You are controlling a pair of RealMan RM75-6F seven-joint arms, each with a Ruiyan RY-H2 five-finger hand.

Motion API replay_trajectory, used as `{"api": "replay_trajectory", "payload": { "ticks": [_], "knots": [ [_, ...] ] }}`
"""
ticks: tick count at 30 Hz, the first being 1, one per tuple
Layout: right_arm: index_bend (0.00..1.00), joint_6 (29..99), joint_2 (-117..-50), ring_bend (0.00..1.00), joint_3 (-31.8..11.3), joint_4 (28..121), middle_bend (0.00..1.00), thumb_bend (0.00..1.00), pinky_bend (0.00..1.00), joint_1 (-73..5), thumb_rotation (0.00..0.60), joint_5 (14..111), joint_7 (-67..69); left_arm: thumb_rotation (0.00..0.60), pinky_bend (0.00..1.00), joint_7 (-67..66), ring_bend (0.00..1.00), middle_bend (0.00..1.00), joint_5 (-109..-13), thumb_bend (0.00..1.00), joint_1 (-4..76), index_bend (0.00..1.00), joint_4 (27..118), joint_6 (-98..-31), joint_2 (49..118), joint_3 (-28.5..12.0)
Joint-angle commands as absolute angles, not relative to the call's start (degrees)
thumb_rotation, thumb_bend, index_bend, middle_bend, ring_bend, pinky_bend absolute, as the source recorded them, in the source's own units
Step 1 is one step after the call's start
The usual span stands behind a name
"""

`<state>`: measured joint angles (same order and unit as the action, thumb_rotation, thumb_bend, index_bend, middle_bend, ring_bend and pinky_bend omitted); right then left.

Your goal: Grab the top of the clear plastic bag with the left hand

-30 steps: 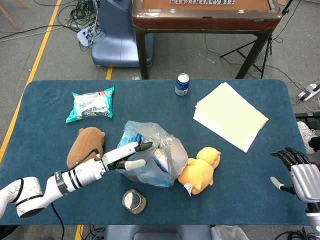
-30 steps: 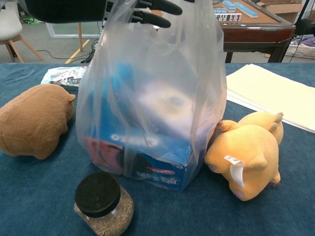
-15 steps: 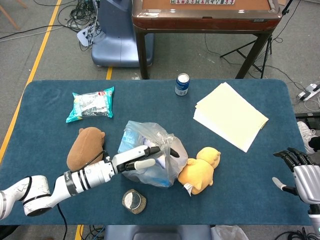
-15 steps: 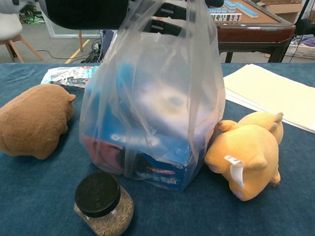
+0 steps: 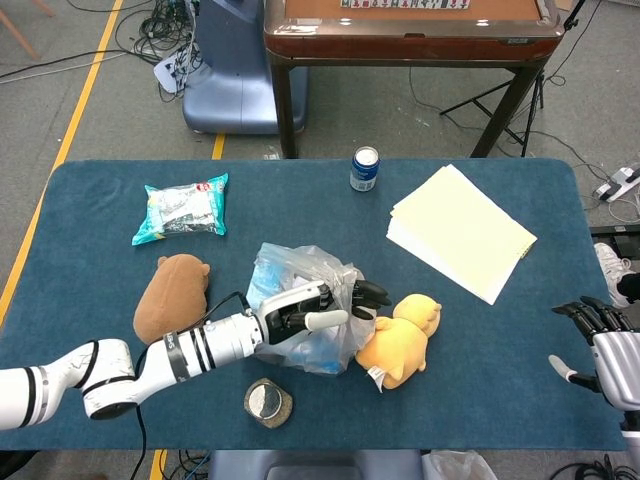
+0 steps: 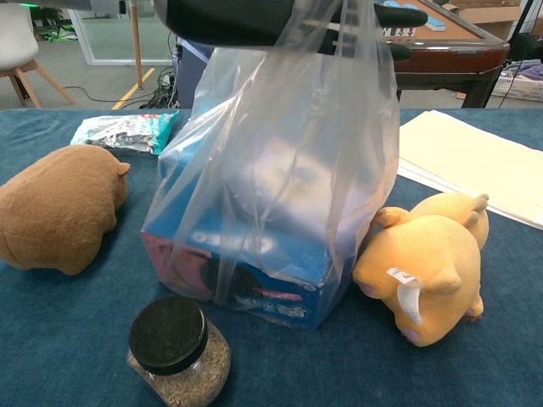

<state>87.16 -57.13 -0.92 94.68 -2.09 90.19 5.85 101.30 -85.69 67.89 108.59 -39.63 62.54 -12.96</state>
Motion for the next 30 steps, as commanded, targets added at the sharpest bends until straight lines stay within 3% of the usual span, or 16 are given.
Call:
{"api": "replay_trajectory", "payload": {
  "ticks": [1,3,5,11,18,25,30],
  "knots": [
    [0.27,87.12,-57.14,0.14,-0.94,94.57,0.27,0.18,0.21,-2.06,0.600,90.12,6.09,0.489,0.21,105.46,0.13,0.17,-83.04,0.12,68.46,0.18,108.31,-37.87,63.64,-14.63],
    [0.27,87.17,-57.09,0.14,-0.99,94.47,0.27,0.18,0.21,-2.02,0.600,90.07,6.25,0.564,0.28,108.12,0.15,0.18,-81.68,0.12,68.55,0.19,108.70,-36.79,63.66,-15.76],
    [0.27,87.42,-57.08,0.14,-1.03,94.35,0.27,0.18,0.21,-1.90,0.600,90.13,6.55,0.596,0.35,110.06,0.18,0.20,-81.73,0.12,68.48,0.20,109.12,-35.95,63.09,-16.66],
    [0.27,87.85,-57.05,0.14,-0.98,93.98,0.27,0.18,0.21,-1.63,0.600,90.40,7.29,0.600,0.65,111.46,0.34,0.29,-82.25,0.14,67.61,0.25,111.90,-34.40,58.97,-18.66],
    [0.27,87.91,-57.33,0.14,-0.93,93.77,0.27,0.18,0.21,-1.72,0.600,90.96,7.55,0.600,0.99,109.08,0.63,0.53,-78.64,0.25,67.04,0.43,115.23,-31.16,53.55,-21.55],
    [0.27,87.84,-56.97,0.14,-0.85,94.16,0.27,0.18,0.21,-1.90,0.600,91.57,7.37,0.600,1.00,103.49,0.78,0.71,-73.48,0.33,65.49,0.58,117.63,-29.53,49.62,-23.80],
    [0.27,88.01,-56.72,0.14,-0.67,94.63,0.27,0.18,0.21,-1.84,0.600,92.07,7.10,0.600,1.00,95.52,0.85,0.80,-67.35,0.42,63.56,0.62,119.60,-31.87,47.38,-25.15]
  ]
}}
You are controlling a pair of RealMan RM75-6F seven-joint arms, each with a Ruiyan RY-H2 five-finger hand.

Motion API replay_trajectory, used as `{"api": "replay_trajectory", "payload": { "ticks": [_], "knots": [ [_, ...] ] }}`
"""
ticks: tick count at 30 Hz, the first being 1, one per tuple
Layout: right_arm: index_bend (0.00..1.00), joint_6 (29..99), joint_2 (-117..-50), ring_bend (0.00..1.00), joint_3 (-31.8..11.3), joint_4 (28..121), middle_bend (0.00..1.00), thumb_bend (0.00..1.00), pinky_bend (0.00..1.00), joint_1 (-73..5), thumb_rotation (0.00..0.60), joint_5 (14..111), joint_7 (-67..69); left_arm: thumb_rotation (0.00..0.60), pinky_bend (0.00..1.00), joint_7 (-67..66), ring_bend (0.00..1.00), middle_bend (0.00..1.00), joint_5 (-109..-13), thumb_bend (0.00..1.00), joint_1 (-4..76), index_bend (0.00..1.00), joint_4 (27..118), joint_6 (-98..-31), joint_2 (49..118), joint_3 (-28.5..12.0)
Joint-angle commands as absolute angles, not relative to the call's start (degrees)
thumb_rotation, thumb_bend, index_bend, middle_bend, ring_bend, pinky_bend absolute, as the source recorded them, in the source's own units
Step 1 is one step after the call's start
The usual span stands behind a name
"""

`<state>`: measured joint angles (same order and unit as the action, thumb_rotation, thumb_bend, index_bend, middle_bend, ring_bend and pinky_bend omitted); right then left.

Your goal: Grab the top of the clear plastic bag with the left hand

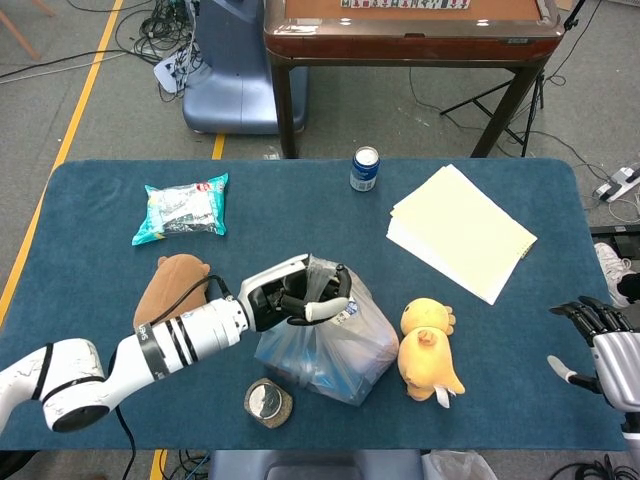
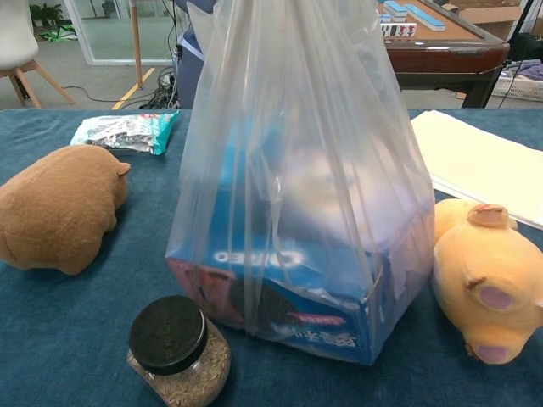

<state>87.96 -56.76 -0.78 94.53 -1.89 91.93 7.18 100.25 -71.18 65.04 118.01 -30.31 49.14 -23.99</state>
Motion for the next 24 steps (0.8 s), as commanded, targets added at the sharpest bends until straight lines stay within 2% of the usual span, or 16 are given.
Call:
{"api": "replay_trajectory", "payload": {
  "ticks": [1,6,13,24],
  "knots": [
    [0.27,88.06,-56.71,0.14,-0.57,94.68,0.27,0.18,0.21,-1.78,0.600,92.19,7.04,0.600,1.00,93.65,0.86,0.81,-66.08,0.44,62.96,0.62,120.33,-32.80,46.77,-25.57],
    [0.27,88.26,-56.85,0.14,-0.28,94.65,0.27,0.18,0.21,-1.56,0.600,92.56,7.05,0.600,1.00,87.98,0.87,0.83,-61.76,0.47,60.26,0.62,123.22,-36.60,44.17,-27.84],
    [0.27,88.60,-56.72,0.14,-0.38,94.62,0.27,0.18,0.21,-1.43,0.600,92.56,7.05,0.600,1.00,85.40,0.87,0.83,-58.27,0.47,55.97,0.62,125.15,-39.97,39.45,-33.33],
    [0.27,87.68,-56.72,0.14,-0.90,95.13,0.27,0.18,0.21,-2.11,0.600,91.96,6.44,0.600,1.00,84.90,0.87,0.83,-55.44,0.47,51.92,0.63,123.55,-39.49,36.58,-39.29]
  ]
}}
